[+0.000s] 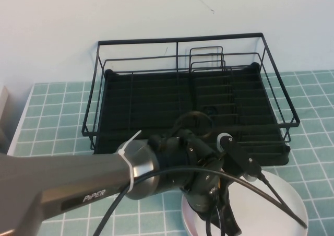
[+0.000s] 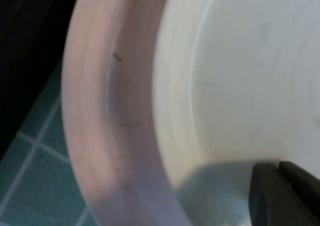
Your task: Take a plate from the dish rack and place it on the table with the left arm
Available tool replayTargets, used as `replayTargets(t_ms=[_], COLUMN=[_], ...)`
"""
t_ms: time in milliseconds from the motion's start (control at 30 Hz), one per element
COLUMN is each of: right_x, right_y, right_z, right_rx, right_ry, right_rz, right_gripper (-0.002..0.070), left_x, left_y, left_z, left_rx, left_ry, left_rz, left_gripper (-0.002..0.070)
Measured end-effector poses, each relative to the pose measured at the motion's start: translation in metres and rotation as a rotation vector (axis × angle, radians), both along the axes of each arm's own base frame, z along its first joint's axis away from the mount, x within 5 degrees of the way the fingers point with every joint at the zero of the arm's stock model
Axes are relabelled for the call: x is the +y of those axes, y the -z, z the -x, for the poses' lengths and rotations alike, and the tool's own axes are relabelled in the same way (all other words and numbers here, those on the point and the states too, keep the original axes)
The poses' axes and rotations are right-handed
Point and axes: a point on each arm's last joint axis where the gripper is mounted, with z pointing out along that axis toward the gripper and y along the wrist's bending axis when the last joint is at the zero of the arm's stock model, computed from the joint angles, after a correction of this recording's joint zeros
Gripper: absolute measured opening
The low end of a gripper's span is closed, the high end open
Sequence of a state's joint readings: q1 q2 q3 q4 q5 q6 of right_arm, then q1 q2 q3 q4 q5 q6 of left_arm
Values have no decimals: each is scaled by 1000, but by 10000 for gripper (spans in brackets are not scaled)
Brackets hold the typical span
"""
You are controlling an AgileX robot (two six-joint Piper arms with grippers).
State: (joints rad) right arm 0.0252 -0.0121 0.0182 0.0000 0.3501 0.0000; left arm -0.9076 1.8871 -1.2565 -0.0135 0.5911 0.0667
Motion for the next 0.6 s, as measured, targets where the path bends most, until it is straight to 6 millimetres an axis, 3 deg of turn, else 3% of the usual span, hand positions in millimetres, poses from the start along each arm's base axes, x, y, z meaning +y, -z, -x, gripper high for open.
replayTargets(t_ms=[167, 400, 467, 600], right_x=[0, 0, 0, 0], right_y=[0, 0, 0, 0], right_z=[0, 0, 0, 0], right_rx=[0, 0, 0, 0], right_ry=[0, 0, 0, 0], right_rz=[0, 0, 0, 0], right_gripper=[-1, -1, -1, -1], left_x=[-5, -25, -31, -49], left_y=[-16, -94, -101, -89], left_z=[4, 19, 23, 29], left_rx=[24, 18, 69, 213], left_ry=[-19, 16, 45, 94], left_rz=[14, 239, 302, 406], left_gripper=[-1, -2, -2, -2])
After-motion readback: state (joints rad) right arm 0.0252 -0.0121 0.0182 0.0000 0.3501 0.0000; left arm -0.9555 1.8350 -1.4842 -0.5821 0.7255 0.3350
